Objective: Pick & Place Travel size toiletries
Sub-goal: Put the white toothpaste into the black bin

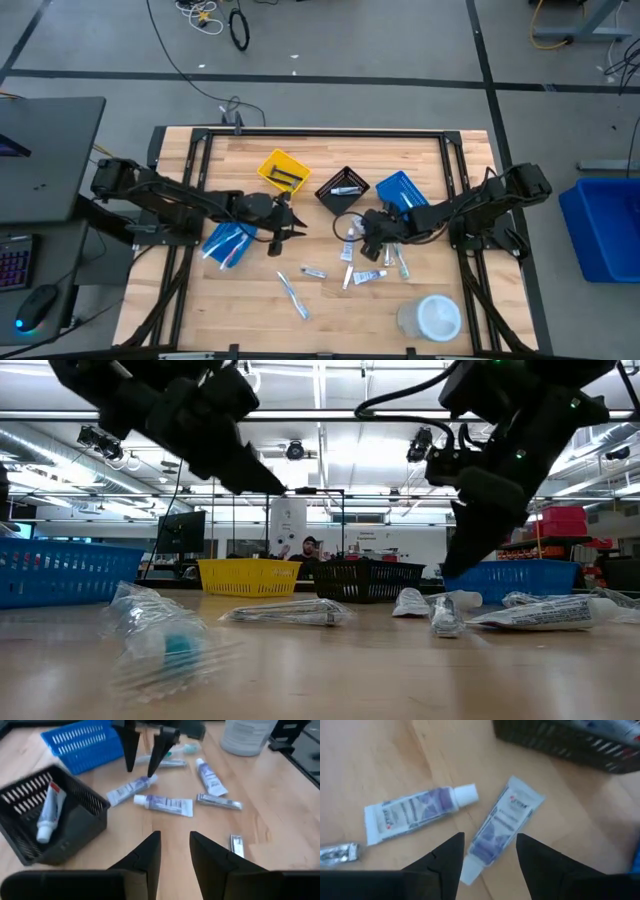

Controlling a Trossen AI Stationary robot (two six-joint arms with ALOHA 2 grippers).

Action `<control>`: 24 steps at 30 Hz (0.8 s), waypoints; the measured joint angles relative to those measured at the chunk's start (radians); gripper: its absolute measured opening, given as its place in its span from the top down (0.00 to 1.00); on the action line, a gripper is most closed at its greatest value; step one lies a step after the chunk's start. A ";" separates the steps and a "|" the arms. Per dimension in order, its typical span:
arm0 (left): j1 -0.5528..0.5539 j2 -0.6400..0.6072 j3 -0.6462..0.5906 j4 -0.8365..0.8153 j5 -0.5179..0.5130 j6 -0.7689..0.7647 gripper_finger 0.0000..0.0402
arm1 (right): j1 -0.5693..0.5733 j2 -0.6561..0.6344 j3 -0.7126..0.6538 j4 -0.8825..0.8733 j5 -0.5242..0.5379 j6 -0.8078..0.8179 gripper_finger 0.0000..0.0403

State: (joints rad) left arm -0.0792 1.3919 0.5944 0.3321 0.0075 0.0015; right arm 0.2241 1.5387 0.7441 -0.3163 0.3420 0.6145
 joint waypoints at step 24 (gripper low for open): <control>0.000 0.166 0.044 0.099 -0.045 0.082 0.73 | 0.005 0.077 -0.084 0.151 -0.075 -0.054 0.85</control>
State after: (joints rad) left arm -0.0796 1.5578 0.6380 0.4309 -0.0379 0.0837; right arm 0.2291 1.6157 0.6598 -0.1656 0.2671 0.5601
